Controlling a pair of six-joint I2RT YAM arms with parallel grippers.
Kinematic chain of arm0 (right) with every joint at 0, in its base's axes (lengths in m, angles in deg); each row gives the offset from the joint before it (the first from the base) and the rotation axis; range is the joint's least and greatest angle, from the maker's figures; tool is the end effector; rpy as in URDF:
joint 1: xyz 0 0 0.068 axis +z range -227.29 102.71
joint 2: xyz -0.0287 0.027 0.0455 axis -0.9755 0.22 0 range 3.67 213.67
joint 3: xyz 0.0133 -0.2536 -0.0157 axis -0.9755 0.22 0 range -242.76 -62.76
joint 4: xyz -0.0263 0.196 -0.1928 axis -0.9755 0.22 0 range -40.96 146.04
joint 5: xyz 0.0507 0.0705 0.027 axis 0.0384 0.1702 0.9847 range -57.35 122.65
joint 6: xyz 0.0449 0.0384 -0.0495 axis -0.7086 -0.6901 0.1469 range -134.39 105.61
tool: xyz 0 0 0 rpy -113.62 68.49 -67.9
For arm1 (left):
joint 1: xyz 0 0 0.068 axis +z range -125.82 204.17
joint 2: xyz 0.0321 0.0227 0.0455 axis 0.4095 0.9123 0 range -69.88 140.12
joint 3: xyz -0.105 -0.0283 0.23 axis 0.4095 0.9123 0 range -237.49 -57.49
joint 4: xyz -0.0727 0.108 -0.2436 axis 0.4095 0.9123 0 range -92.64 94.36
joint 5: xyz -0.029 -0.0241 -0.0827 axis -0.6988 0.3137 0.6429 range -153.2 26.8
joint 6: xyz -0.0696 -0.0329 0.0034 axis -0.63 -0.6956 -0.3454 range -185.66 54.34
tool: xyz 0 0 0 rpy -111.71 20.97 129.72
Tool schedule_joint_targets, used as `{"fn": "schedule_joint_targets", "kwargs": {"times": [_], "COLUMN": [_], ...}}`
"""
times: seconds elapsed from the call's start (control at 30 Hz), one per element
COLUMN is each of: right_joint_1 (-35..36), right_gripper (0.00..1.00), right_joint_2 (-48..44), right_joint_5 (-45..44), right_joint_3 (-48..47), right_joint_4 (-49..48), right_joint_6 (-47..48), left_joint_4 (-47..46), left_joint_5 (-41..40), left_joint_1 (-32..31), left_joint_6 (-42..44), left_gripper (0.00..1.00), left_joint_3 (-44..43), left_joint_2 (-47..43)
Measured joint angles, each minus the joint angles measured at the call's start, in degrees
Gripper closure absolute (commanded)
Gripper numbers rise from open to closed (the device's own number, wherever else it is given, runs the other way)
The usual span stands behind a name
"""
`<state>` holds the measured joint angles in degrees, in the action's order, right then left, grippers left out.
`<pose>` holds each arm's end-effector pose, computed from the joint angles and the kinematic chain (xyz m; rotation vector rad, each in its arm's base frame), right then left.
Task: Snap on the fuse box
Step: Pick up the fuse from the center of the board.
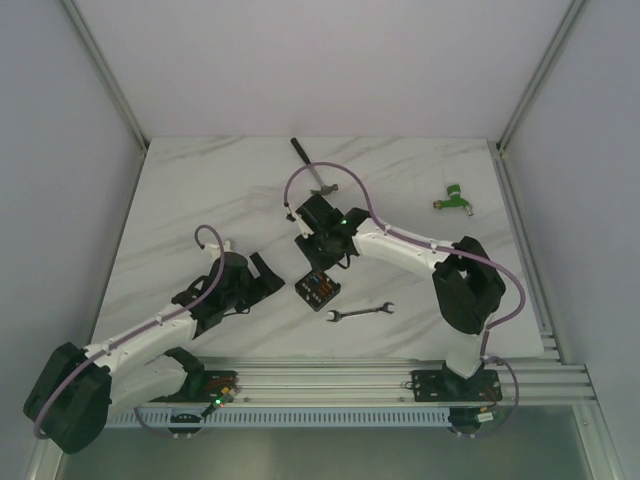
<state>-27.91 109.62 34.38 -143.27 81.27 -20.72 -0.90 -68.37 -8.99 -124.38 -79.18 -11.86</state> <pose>0.2740 0.3225 0.1734 -0.9755 2.4416 0.3912 0.2087 -0.1294 0.1293 -0.5690 2.2758 -0.7472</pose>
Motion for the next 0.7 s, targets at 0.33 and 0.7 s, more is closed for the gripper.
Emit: {"fn": "schedule_joint_targets", "kwargs": {"times": [0.33, 0.7], "right_joint_1": [-11.3, -15.6], "right_gripper": [0.61, 0.65], "right_joint_2": [-0.6, 9.4], "right_joint_5": [-2.8, -6.1], "right_joint_3": [2.3, -0.8], "right_joint_4": [-3.2, -9.7], "right_joint_6": [-0.7, -1.2], "left_joint_4": [0.1, 0.5], "left_joint_5": [-0.1, -0.1], "left_joint_1": [0.1, 0.1], "left_joint_6": [1.5, 1.9], "left_gripper": [0.04, 0.00], "left_joint_3": [-0.5, -1.2], "left_joint_2": [1.4, 3.2]}}
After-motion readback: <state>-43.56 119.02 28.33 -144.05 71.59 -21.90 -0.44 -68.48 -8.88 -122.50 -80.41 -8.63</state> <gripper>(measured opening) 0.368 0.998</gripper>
